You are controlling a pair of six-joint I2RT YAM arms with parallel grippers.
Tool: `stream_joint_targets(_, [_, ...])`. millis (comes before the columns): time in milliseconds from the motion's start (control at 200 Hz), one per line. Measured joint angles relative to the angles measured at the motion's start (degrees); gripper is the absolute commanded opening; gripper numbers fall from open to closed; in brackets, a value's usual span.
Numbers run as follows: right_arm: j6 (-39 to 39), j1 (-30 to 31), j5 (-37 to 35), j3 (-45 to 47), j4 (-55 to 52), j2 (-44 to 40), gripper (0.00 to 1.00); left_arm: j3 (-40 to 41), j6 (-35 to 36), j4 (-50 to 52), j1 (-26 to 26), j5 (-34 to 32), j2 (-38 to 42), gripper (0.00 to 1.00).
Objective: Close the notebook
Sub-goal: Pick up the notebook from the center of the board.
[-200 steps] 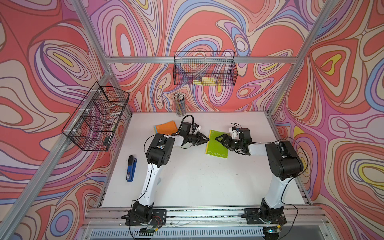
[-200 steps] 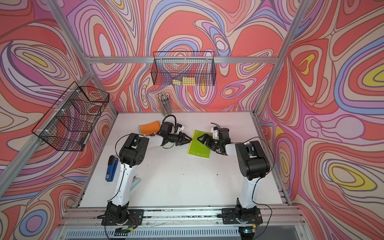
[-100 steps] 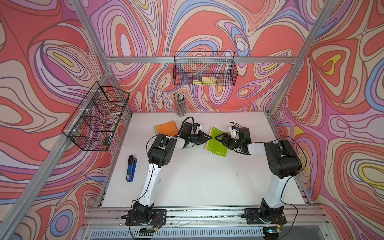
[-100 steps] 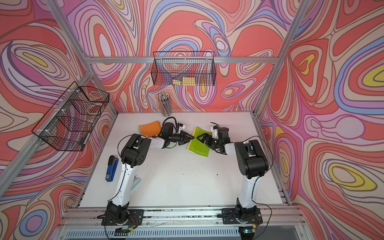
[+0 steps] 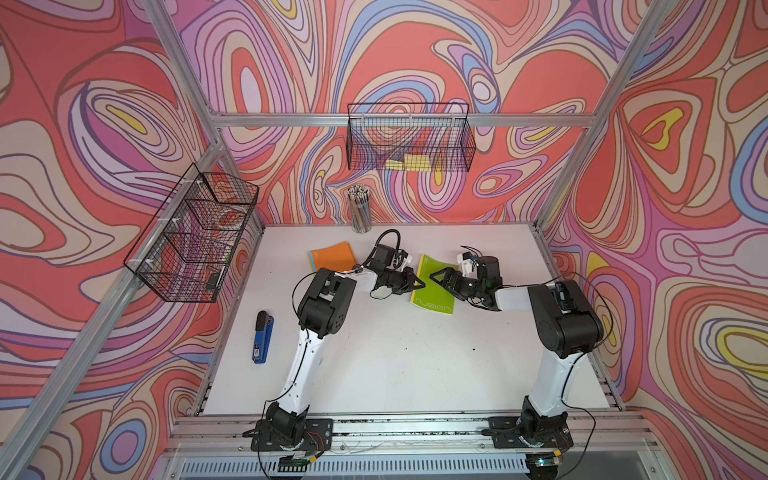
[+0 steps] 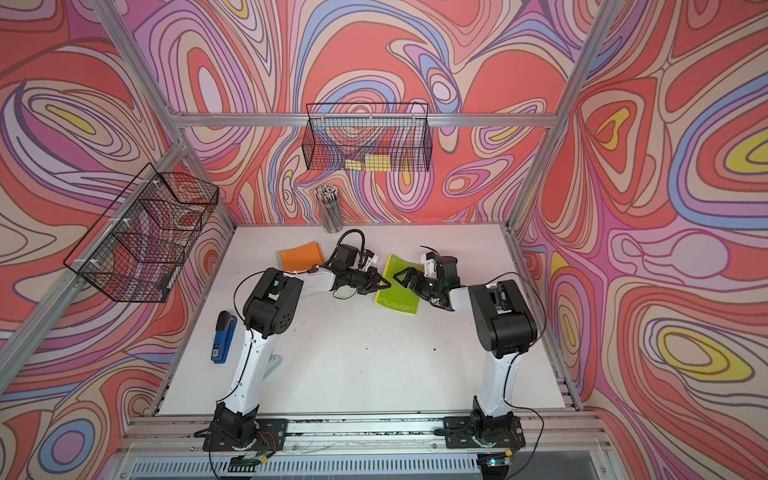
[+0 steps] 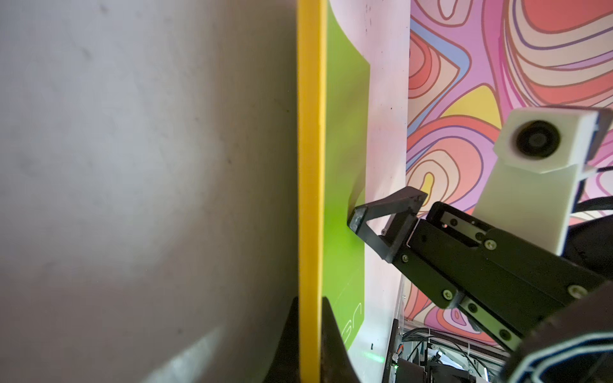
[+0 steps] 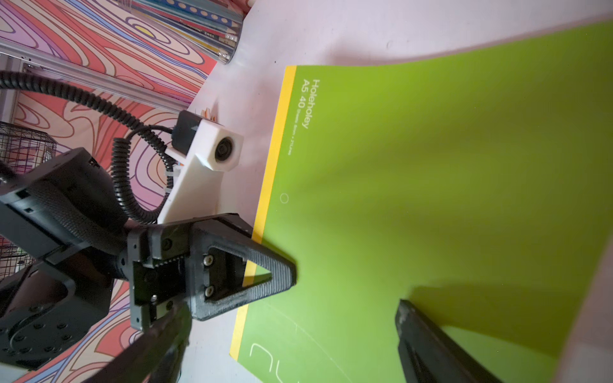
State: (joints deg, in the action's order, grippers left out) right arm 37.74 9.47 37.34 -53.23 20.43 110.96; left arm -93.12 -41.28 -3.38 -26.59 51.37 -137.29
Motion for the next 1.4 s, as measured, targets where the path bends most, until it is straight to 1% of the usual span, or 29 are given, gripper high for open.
stream_joint_targets(155, [-0.9, 0.5, -0.1, 0.0, -2.6, -1.0, 0.98, 0.0, 3.7, 5.5, -0.7, -4.0, 2.5, 0.00])
stream_joint_targets(305, [-1.1, 0.6, -0.4, 0.0, -5.6, -2.3, 0.98, -0.9, 8.3, 13.0, -2.6, -12.0, 5.3, 0.00])
stream_joint_targets(441, [-1.2, 0.6, -0.7, 0.7, -8.2, -3.9, 0.98, -0.7, 10.9, 18.1, -3.6, -18.6, 7.9, 0.00])
stream_joint_targets(791, [-1.5, 0.5, -2.1, 1.7, -12.3, -5.8, 0.98, 10.0, 11.3, 18.6, -3.3, -29.9, 15.9, 0.00])
stream_joint_targets(982, [-1.6, 0.5, -2.2, 1.7, -12.6, -6.0, 0.98, 13.6, 11.8, 18.8, -3.3, -35.1, 19.4, 0.00])
stream_joint_targets(1077, [-1.7, 0.5, -2.2, 1.8, -12.6, -6.0, 0.98, 14.5, 12.4, 19.4, -3.0, -36.8, 20.8, 0.00])
stream_joint_targets(1167, [-1.7, 0.5, -2.2, 2.0, -12.5, -6.1, 0.98, 15.1, 13.0, 20.3, -2.3, -37.1, 22.3, 0.00])
stream_joint_targets(1297, [-1.7, 0.5, -2.1, 2.6, -11.7, -6.3, 0.98, 15.1, 14.1, 21.2, 0.2, -36.0, 24.3, 0.00])
stream_joint_targets(1397, [-1.6, 0.4, -2.0, 3.0, -10.9, -6.3, 0.98, 15.2, 14.9, 21.2, 2.6, -33.8, 25.8, 0.00])
